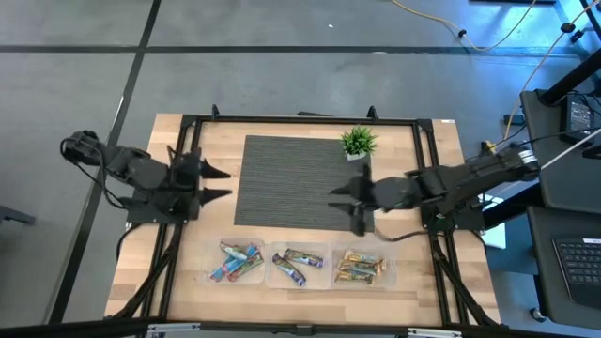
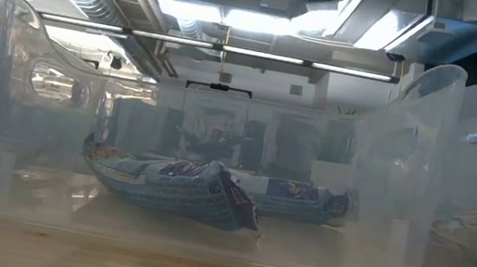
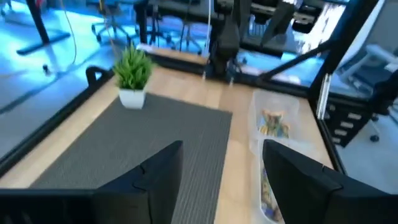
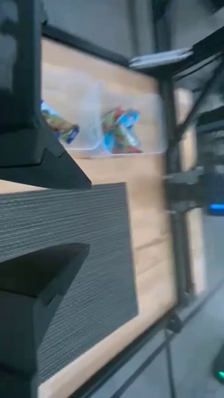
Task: Pick and place Granola Bars by type
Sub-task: Return to Home Position
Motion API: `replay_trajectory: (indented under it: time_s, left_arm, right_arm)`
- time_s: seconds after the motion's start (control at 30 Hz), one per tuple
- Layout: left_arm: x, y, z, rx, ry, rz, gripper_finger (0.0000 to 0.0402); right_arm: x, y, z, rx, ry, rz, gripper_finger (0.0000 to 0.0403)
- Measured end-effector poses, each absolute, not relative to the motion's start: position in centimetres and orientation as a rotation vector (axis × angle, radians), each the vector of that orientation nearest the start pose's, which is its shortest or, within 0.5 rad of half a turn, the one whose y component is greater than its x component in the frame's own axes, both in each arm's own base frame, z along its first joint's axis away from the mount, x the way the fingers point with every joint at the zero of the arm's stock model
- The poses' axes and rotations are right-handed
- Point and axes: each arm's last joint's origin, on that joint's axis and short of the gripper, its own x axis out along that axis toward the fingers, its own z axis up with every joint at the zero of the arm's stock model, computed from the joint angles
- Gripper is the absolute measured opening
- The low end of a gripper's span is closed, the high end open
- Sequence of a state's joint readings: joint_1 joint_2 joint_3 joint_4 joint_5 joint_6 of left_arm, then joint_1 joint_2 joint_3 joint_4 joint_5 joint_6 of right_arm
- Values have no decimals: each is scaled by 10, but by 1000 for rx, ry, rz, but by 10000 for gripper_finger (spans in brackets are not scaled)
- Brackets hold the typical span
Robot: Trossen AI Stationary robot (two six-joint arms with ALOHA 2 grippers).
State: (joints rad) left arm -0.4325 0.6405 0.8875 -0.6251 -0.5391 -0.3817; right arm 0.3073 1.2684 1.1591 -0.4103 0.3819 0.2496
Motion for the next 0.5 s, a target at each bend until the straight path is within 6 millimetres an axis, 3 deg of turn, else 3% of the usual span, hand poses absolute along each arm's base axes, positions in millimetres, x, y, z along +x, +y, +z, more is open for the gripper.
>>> replay_trajectory:
  time_s: [0.2,0.4,0.5]
  left_arm:
    - [108,-23,326,-155,174,225,212]
    - [100,-8,327,-93,117,488,214]
    - [98,-5,323,-72,160,498,216]
  right_arm:
    - [218,55,326,112,397,-189,154]
    - [193,44,304,100,376,-274,154]
    - [181,37,290,140,359,-296,154]
